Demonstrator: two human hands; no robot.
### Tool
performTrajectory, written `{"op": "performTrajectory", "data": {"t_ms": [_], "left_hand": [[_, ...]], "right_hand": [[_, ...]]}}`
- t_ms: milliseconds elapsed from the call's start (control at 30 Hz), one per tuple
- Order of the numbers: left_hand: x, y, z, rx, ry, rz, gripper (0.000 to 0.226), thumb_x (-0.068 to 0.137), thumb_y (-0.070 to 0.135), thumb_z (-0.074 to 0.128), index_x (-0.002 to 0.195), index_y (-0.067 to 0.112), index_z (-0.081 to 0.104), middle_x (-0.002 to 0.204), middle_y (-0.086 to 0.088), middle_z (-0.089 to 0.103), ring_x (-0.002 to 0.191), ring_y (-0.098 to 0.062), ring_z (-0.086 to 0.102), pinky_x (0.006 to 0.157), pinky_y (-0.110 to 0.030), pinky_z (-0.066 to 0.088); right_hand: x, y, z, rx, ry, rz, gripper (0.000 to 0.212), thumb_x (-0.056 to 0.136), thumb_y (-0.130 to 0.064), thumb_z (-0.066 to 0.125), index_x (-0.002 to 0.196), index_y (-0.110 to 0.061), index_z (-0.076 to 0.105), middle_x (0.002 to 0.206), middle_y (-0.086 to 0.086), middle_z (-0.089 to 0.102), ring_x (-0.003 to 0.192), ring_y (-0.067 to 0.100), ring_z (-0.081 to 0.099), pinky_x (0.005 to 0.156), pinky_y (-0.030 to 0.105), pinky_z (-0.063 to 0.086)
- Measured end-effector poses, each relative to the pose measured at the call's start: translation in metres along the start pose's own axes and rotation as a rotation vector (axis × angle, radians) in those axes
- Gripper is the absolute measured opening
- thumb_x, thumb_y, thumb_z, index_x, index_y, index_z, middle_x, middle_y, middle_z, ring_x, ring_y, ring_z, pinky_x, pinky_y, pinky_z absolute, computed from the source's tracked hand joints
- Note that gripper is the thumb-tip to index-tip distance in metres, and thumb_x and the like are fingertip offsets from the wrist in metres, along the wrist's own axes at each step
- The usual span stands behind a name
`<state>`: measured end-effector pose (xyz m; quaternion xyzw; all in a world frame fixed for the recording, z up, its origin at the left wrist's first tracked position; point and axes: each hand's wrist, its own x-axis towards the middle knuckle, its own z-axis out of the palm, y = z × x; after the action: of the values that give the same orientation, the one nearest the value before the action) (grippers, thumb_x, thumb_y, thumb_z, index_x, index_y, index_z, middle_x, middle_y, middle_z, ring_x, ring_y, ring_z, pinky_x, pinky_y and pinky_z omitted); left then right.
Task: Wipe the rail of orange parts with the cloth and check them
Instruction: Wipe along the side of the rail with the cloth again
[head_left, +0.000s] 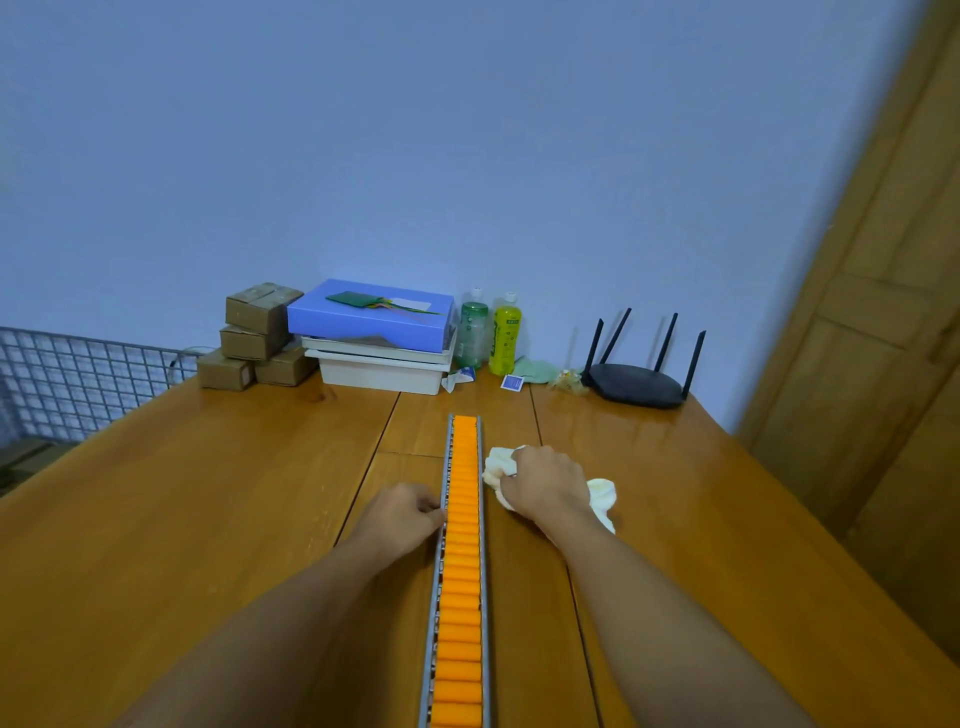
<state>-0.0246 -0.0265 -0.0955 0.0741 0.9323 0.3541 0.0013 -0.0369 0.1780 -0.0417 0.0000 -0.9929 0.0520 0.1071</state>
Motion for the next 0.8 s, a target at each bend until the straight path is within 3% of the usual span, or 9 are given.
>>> {"op": "performTrajectory", "data": {"t_ms": [233,333,500,633,733,800], "left_hand": [[-0.024,0.005,0.002,-0.003,0.013,-0.005,0.019,0.097,0.031,0.066,0.112,0.022,0.073,0.096,0.008,0.071,0.089,-0.006,0.064,0.073,-0.024,0.051],[-0.034,0.005,0.001,-0.020,0.006,-0.011,0.011,0.094,0.031,0.067,0.093,0.022,0.074,0.082,0.005,0.072,0.077,-0.011,0.066,0.071,-0.034,0.053],[-0.052,0.007,0.001,-0.024,0.016,0.010,0.028,0.094,0.026,0.064,0.067,0.025,0.063,0.058,0.005,0.057,0.056,-0.012,0.051,0.056,-0.034,0.040],[-0.063,0.008,-0.001,-0.008,0.006,0.011,0.016,0.095,0.030,0.065,0.083,0.025,0.075,0.072,0.004,0.069,0.071,-0.014,0.063,0.064,-0.040,0.051],[-0.070,0.011,-0.001,0.007,0.013,-0.011,0.014,0.097,0.034,0.065,0.096,0.024,0.075,0.078,0.005,0.068,0.075,-0.010,0.062,0.063,-0.028,0.047],[-0.074,0.013,0.000,0.017,0.012,-0.027,0.014,0.098,0.035,0.063,0.098,0.025,0.073,0.081,0.005,0.068,0.077,-0.010,0.063,0.066,-0.028,0.050]], "right_hand": [[-0.021,-0.040,-0.021,0.028,0.101,-0.104,0.024,0.093,-0.031,0.053,0.109,-0.020,0.067,0.105,0.008,0.068,0.096,0.031,0.065,0.067,0.033,0.036],[-0.032,-0.060,-0.015,0.008,0.098,-0.172,0.028,0.094,-0.036,0.054,0.112,-0.019,0.067,0.108,0.009,0.067,0.098,0.033,0.064,0.068,0.034,0.036],[-0.051,-0.068,0.010,-0.056,0.029,-0.198,0.029,0.095,-0.038,0.055,0.113,-0.018,0.068,0.108,0.008,0.067,0.098,0.030,0.065,0.071,0.033,0.041],[-0.061,-0.055,0.016,0.014,0.030,-0.136,0.025,0.094,-0.035,0.053,0.108,-0.019,0.066,0.105,0.007,0.067,0.095,0.029,0.064,0.067,0.033,0.038],[-0.065,-0.042,0.012,0.017,0.017,-0.088,0.025,0.094,-0.034,0.053,0.109,-0.020,0.067,0.105,0.006,0.067,0.096,0.028,0.065,0.068,0.033,0.038],[-0.069,-0.035,0.009,0.002,0.005,-0.065,0.025,0.093,-0.035,0.053,0.109,-0.021,0.067,0.106,0.005,0.067,0.096,0.027,0.065,0.068,0.032,0.040]]}}
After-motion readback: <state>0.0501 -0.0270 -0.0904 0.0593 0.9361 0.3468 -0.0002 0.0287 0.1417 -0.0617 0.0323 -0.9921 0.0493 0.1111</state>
